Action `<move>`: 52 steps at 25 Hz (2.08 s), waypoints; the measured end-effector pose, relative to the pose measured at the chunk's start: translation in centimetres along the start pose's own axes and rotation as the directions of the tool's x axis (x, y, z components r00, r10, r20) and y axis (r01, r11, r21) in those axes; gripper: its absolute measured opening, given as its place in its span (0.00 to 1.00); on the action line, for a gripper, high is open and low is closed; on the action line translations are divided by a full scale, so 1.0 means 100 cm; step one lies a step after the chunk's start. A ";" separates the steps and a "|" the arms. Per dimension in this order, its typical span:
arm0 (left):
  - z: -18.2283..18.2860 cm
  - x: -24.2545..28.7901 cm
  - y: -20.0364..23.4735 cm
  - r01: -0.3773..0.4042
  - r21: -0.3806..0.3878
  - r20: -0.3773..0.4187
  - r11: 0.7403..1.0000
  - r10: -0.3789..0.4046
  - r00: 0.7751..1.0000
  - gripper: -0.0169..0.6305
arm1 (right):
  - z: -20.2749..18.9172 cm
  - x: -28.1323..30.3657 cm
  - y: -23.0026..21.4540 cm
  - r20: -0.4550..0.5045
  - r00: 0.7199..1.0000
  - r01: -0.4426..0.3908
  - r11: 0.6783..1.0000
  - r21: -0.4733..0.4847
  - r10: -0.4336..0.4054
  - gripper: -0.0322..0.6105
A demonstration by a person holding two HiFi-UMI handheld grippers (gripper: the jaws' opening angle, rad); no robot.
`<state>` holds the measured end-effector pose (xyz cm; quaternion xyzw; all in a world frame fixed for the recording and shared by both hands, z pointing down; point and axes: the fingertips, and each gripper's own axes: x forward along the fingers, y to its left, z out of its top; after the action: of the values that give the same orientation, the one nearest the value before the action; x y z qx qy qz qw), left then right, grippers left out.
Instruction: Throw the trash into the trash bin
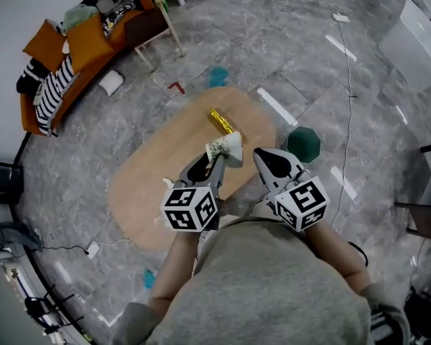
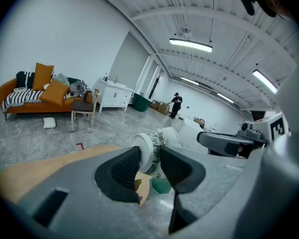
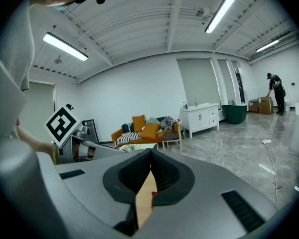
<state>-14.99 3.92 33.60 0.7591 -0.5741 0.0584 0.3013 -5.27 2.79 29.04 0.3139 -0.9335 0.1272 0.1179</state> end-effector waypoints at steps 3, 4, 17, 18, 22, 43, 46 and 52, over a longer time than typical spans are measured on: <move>0.001 0.013 -0.009 0.004 -0.001 -0.003 1.000 -0.004 1.000 0.24 | 0.000 -0.007 -0.018 0.000 1.000 0.017 1.000 0.006 -0.017 0.06; 0.002 0.017 -0.012 0.005 -0.002 -0.003 1.000 -0.005 1.000 0.24 | 0.000 -0.010 -0.024 0.000 1.000 0.022 1.000 0.008 -0.022 0.06; -0.004 0.070 -0.070 0.043 0.022 -0.026 0.999 -0.042 0.999 0.24 | -0.008 -0.056 -0.095 0.005 0.996 0.088 0.996 0.026 -0.088 0.06; -0.005 0.073 -0.074 0.048 0.024 -0.029 0.999 -0.048 0.998 0.24 | -0.009 -0.059 -0.099 0.005 0.996 0.094 0.995 0.028 -0.094 0.06; -0.007 0.088 -0.088 0.066 0.029 -0.040 0.997 -0.065 0.997 0.24 | -0.013 -0.069 -0.115 0.002 0.993 0.116 0.993 0.035 -0.116 0.06; -0.025 0.151 -0.165 0.195 0.091 -0.130 0.977 -0.182 0.975 0.24 | -0.034 -0.139 -0.187 0.018 0.953 0.298 0.947 0.124 -0.302 0.06; -0.026 0.155 -0.173 0.212 0.095 -0.139 0.973 -0.198 0.970 0.24 | -0.038 -0.145 -0.192 0.017 0.944 0.323 0.936 0.139 -0.329 0.06; -0.034 0.162 -0.188 0.255 0.112 -0.172 0.961 -0.234 0.957 0.24 | -0.044 -0.157 -0.200 0.011 0.926 0.371 0.915 0.159 -0.377 0.06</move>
<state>8.31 -4.90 36.07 0.8356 -0.4450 0.1183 0.2995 19.88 -2.51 31.74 0.4972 -0.8459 0.1672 0.0960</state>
